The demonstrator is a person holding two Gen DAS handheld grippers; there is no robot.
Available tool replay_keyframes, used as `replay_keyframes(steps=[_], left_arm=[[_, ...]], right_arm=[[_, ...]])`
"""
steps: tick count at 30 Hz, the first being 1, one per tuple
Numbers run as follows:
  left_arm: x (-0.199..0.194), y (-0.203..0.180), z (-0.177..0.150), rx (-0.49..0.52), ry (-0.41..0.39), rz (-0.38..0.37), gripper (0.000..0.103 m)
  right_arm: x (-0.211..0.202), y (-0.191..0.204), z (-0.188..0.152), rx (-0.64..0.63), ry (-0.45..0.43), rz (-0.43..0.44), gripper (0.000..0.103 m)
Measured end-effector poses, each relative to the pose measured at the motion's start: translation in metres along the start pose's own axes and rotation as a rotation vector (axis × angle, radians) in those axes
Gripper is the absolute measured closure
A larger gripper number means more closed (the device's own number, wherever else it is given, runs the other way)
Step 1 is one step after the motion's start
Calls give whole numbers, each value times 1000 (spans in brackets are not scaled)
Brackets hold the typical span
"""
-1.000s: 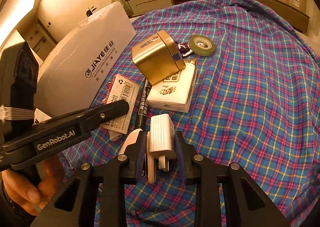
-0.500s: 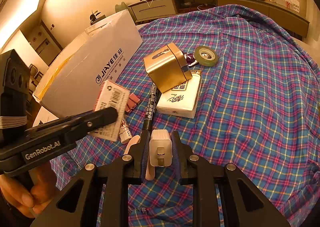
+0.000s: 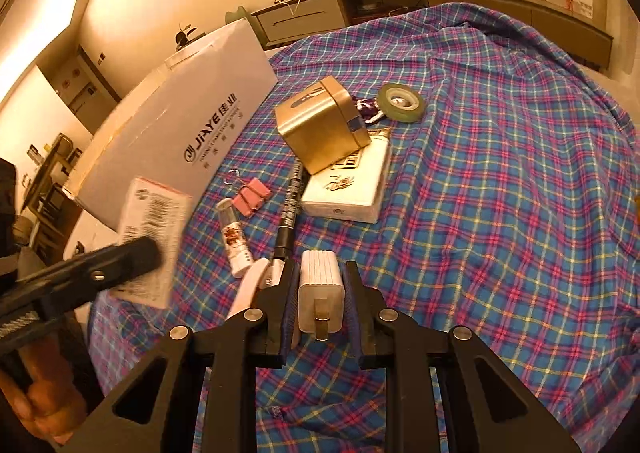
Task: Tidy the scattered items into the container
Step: 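Lift the staple box and charger and carry both toward the white box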
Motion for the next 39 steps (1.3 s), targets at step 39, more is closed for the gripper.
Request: replay_keyframes(steps=[39], left_arm=[[-78, 24, 35, -25, -103, -81, 88]], right_arm=[[-46, 101, 15, -396, -98, -103, 80]])
Point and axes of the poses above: each gripper's, at about its wrist camera, not at the fingertips, and x roughly the way its jaws point, y to its left, z to its top, the point moved 10 cm from there along x, roughly the way its jaws point, and after that the axes turned 14 degrees about -y, right-handed, at the moved point
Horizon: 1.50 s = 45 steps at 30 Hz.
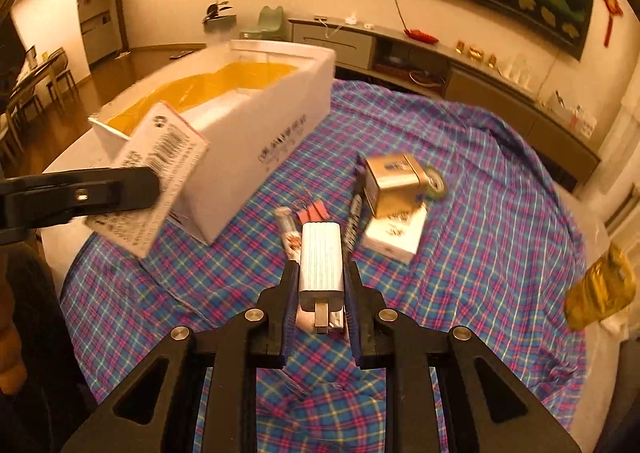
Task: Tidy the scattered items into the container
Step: 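Lift the staple box and charger and carry both toward the white box, then move both held items over the inside of the white box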
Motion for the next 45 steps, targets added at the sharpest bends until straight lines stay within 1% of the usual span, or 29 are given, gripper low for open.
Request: replay_keyframes(steps=[4, 9, 14, 20, 25, 38, 45], left_arm=[[-6, 14, 11, -16, -20, 5, 88], [-11, 33, 28, -34, -41, 19, 88], [-14, 51, 45, -57, -61, 32, 88], [-10, 74, 64, -89, -69, 53, 88], [-3, 95, 76, -105, -68, 77, 88], [19, 140, 98, -175, -43, 132, 88], [35, 155, 107, -211, -27, 156, 88]], right_arm=[[-4, 20, 19, -28, -12, 24, 80], [-4, 45, 42, 0, -18, 99, 80], [-2, 64, 68, 17, -28, 148, 80], [1, 79, 97, 4, -42, 171, 80], [7, 89, 113, -12, -37, 192, 80], [54, 104, 143, -30, 5, 208, 80], [79, 99, 151, -27, 32, 202, 80]])
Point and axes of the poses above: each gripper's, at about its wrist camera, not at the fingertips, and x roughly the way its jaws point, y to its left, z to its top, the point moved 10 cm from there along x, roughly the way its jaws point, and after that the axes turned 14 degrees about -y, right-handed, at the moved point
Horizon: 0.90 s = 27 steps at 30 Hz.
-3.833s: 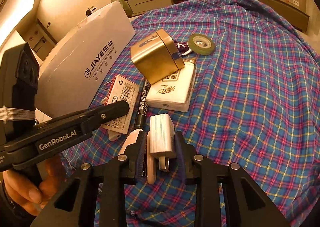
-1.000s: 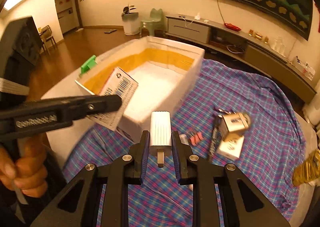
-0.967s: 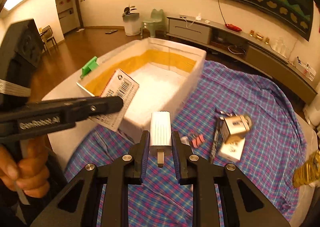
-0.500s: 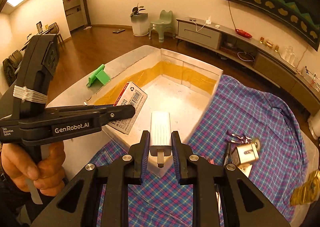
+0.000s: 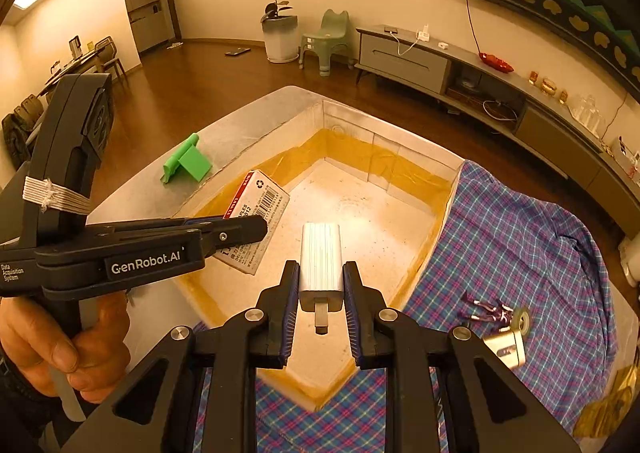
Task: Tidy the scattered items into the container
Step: 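Move both held items over the inside of the white box, then open both tools to drop the staple box and charger into the box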
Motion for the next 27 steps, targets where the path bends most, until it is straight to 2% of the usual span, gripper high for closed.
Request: replay_keyframes(steps=[5, 10, 18, 24, 27], left_arm=[[18, 8, 9, -32, 19, 26, 88], [41, 15, 15, -120, 42, 37, 88], [74, 28, 22, -127, 68, 109, 88], [95, 34, 32, -111, 90, 129, 88], [101, 35, 39, -136, 94, 135, 87]], right_arm=[[22, -9, 6, 23, 28, -4, 80], [48, -19, 14, 27, 52, -25, 80], [91, -37, 18, 23, 110, -64, 80], [126, -51, 15, 10, 175, -94, 80], [138, -56, 16, -8, 199, -108, 80]])
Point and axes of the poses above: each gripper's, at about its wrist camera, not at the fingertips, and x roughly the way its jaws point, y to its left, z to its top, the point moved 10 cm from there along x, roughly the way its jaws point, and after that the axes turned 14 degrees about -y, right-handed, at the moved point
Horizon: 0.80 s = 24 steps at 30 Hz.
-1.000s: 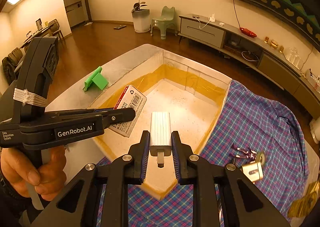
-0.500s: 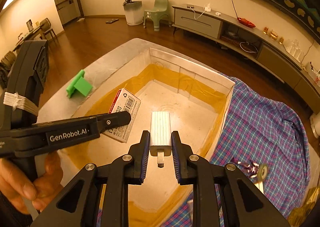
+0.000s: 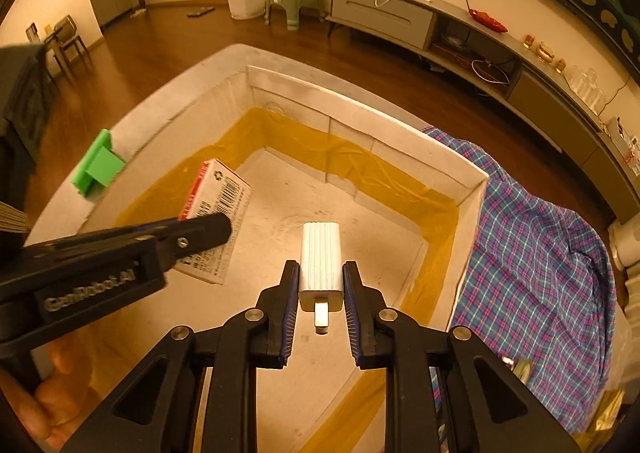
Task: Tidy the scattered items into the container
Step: 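Open both tools to drop the staple box and charger into the box, then move both open tools back to the items on the cloth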
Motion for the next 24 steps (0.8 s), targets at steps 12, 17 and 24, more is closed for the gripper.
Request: replay_keyframes(steps=[12, 17, 24], left_arm=[[19, -1, 17, -25, 35, -25, 47], [-20, -1, 15, -37, 1, -65, 47], [-86, 6, -18, 23, -46, -85, 47]], right_arm=[[19, -15, 12, 19, 1, -49, 73], [-29, -11, -1, 97, -84, 27, 56], [-118, 51, -47, 94, -178, 284, 42]])
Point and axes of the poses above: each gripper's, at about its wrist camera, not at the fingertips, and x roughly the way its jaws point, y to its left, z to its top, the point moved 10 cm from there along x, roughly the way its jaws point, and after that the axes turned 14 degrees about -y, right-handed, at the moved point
